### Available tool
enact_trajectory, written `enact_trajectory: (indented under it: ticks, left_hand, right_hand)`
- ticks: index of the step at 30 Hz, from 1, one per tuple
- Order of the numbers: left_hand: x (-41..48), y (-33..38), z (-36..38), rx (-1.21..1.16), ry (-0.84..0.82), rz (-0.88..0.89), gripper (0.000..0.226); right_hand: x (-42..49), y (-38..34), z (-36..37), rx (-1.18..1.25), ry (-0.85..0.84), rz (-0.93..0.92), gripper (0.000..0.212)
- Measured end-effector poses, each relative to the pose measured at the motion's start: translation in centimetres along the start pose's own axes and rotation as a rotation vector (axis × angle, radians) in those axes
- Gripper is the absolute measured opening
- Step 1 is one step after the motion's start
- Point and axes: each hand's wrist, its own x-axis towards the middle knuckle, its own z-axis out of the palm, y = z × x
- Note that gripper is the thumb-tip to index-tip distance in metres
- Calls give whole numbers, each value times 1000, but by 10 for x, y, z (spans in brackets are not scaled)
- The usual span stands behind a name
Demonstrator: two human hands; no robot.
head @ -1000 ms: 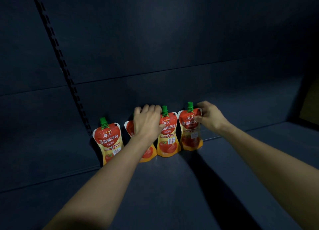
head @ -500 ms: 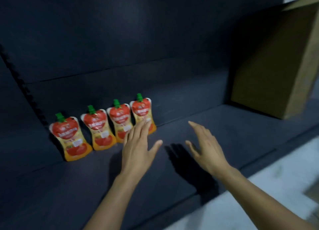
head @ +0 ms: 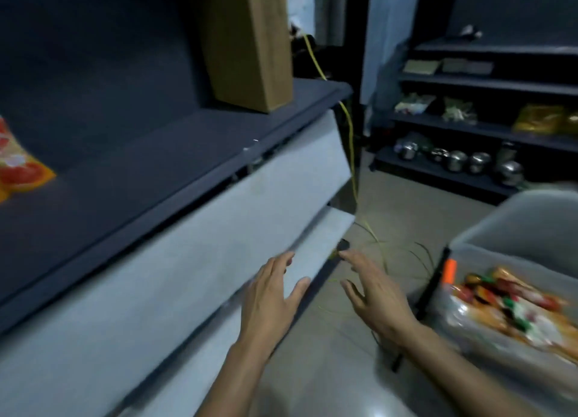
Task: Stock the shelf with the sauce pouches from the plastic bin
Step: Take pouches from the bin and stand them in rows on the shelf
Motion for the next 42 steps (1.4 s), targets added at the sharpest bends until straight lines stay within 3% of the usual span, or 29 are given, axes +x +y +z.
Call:
enact_trajectory:
  ticks: [7, 15, 23, 27, 33, 39, 42]
  left_hand:
    - [16, 91, 113, -37, -297, 56, 47]
    - [72, 177, 257, -94, -624, 133, 36]
    - [131, 224, 428, -156, -941, 3, 28]
    - [134, 227, 501, -168, -1027, -70, 19]
    - [120, 234, 570, -194, -1081, -192, 29]
    - [109, 240, 591, 81, -1032, -6, 29]
    - [102, 238, 593, 3, -1062, -44, 29]
  right_hand:
    - [-65, 130, -58, 75, -12, 446, 42]
    - [-98, 272, -90, 237, 110, 892, 32]
    - [-115, 422, -95, 262, 104, 1217, 38]
    - [-127, 470, -86, 59, -41, 1214, 53]
    - [-140, 509, -69, -213, -388, 1083, 80]
    - [-139, 525, -45, -426, -491, 954, 90]
    - [-140, 528, -44, -498, -543, 899, 96]
